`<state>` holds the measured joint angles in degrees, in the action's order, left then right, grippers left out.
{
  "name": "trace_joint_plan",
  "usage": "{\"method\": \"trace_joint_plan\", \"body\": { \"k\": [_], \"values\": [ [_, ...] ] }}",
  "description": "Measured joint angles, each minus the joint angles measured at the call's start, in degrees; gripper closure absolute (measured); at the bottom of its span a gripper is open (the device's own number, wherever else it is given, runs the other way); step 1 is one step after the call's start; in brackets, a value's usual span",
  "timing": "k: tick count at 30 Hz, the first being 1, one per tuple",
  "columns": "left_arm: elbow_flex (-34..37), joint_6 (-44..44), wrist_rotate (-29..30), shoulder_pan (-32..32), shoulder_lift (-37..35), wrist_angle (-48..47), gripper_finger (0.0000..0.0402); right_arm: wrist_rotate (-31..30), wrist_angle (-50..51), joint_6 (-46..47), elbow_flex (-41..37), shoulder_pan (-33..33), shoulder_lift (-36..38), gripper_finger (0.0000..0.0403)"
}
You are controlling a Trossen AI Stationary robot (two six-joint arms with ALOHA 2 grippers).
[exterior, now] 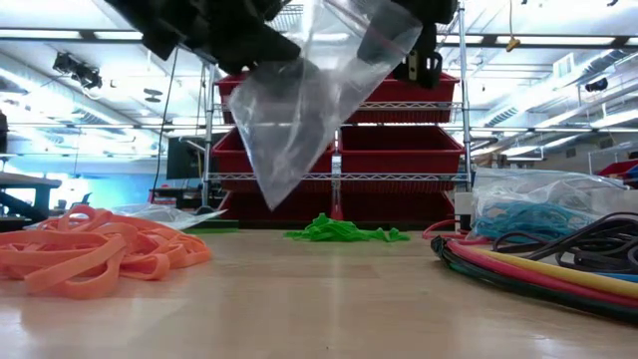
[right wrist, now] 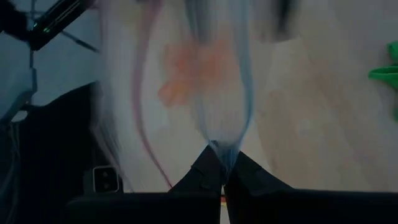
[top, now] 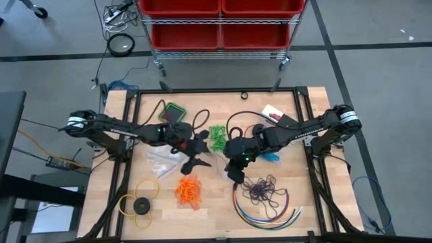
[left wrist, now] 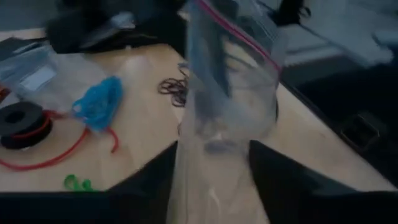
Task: Sort rubber bands
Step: Open the transparent zip bag
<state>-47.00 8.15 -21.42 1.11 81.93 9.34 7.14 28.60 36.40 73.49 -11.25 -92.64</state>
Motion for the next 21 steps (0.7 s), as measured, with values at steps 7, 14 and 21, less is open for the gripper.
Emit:
{"method": "trace_joint_plan", "body": {
  "k": [7,14,21],
  "values": [
    [-0.61,4.02,-0.3,1.33,-0.02,-2.81,0.0393,-2.04,2.27,1.17,0.0,0.53,0.0,0.0381],
    [-0.63,4.32,1.39,1.68,-0.02,-0.98,0.0399,-4.56,2.7,2.45,0.0,-0.26,0.0,0.035],
    [-0.61,4.86,7.48,2.21,-0.02,0.59,0.04,-7.68,5.22,2.56,0.02,-1.73,-0.02,0.0336]
  ]
}}
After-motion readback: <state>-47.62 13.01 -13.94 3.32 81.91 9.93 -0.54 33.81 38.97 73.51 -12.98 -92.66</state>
